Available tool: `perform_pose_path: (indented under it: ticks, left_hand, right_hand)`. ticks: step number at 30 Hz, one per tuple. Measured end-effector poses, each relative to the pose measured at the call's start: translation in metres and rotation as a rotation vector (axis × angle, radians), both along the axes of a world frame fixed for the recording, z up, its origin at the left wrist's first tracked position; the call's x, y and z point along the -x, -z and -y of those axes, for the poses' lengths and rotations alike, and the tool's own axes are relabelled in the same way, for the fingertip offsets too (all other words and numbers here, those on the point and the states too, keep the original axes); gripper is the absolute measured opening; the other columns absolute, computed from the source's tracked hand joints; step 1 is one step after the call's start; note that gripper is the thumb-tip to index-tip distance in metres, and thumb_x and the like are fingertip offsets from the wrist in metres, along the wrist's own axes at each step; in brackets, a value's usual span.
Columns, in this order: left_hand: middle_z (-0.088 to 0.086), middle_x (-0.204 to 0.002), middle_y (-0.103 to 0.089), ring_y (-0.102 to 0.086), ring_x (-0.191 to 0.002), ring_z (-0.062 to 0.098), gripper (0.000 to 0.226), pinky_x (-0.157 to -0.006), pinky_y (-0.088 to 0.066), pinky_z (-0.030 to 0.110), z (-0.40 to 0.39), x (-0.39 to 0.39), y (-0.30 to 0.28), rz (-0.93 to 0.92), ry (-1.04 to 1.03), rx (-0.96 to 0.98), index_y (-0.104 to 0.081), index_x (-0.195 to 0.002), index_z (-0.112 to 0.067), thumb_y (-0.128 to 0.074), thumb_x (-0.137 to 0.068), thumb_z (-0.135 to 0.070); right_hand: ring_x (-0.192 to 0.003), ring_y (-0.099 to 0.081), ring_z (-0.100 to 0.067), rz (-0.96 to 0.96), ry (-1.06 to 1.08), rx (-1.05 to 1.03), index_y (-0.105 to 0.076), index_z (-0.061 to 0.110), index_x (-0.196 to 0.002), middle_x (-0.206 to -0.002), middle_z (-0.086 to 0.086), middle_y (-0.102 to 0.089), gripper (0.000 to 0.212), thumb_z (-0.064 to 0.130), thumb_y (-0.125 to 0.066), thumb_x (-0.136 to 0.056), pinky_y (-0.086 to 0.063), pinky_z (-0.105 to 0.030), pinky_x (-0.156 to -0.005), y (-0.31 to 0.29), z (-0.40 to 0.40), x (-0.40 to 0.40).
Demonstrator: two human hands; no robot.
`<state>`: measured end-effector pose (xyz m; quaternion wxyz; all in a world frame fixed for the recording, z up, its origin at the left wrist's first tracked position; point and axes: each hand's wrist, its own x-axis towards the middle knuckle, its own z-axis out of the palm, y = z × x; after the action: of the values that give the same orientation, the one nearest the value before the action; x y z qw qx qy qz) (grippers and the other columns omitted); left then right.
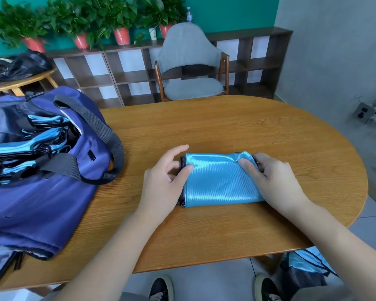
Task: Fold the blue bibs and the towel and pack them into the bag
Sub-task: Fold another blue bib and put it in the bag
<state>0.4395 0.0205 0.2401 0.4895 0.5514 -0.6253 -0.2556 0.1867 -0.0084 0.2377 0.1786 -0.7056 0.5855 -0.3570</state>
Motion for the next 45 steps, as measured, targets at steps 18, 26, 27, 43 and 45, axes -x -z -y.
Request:
perform_pose_path:
  ticks: [18, 26, 27, 43, 45]
  left_hand:
    - [-0.017, -0.097, -0.072, -0.063, -0.095, 0.002, 0.026, -0.097, -0.043, 0.042, 0.011, -0.008, 0.008, 0.659, 0.088, 0.204, -0.075, -0.105, -0.037, -0.052, -0.097, -0.030]
    - [-0.015, -0.051, -0.050, -0.056, -0.056, 0.005, 0.029, -0.053, -0.044, 0.020, -0.008, 0.004, -0.002, 0.656, 0.096, 0.190, -0.078, -0.087, -0.038, -0.055, -0.090, -0.056]
    - [-0.015, -0.052, -0.048, -0.055, -0.057, 0.005, 0.028, -0.053, -0.044, 0.020, -0.008, 0.004, 0.000, 0.639, 0.090, 0.205, -0.078, -0.087, -0.038, -0.058, -0.089, -0.057]
    - [-0.018, -0.162, -0.018, -0.001, -0.153, 0.011, 0.035, -0.120, -0.008, 0.047, 0.004, 0.011, 0.000, 0.645, 0.193, 0.058, -0.065, -0.106, -0.048, -0.065, -0.073, -0.059]
    - [-0.020, -0.160, -0.021, -0.001, -0.153, 0.009, 0.033, -0.120, -0.010, 0.048, 0.003, 0.010, 0.001, 0.565, 0.203, 0.052, -0.067, -0.105, -0.047, -0.069, -0.073, -0.056]
  right_hand:
    - [-0.082, -0.060, -0.027, -0.164, 0.327, 0.012, -0.055, 0.025, -0.107, -0.096, 0.006, -0.057, 0.047, 0.065, -0.064, -0.085, -0.048, -0.039, -0.069, 0.000, 0.008, -0.006]
    - [-0.084, -0.064, -0.023, -0.187, 0.246, -0.077, -0.055, 0.032, -0.100, -0.079, 0.014, -0.062, 0.038, 0.067, -0.058, -0.086, -0.049, -0.037, -0.073, -0.008, -0.008, -0.022]
    - [-0.087, -0.064, -0.021, -0.203, 0.228, -0.111, -0.055, 0.033, -0.104, -0.082, 0.015, -0.062, 0.043, 0.071, -0.058, -0.084, -0.050, -0.037, -0.074, -0.007, -0.010, -0.025]
    - [-0.081, -0.069, -0.017, 0.116, 0.140, -0.507, -0.066, 0.019, -0.090, -0.080, 0.007, -0.071, 0.038, 0.037, -0.088, -0.065, -0.056, -0.039, -0.077, -0.013, 0.010, -0.029]
    - [-0.066, -0.063, -0.014, 0.285, 0.051, -0.493, -0.071, 0.009, -0.087, -0.065, 0.008, -0.066, 0.026, 0.022, -0.087, -0.071, -0.052, -0.033, -0.064, -0.012, 0.012, -0.028]
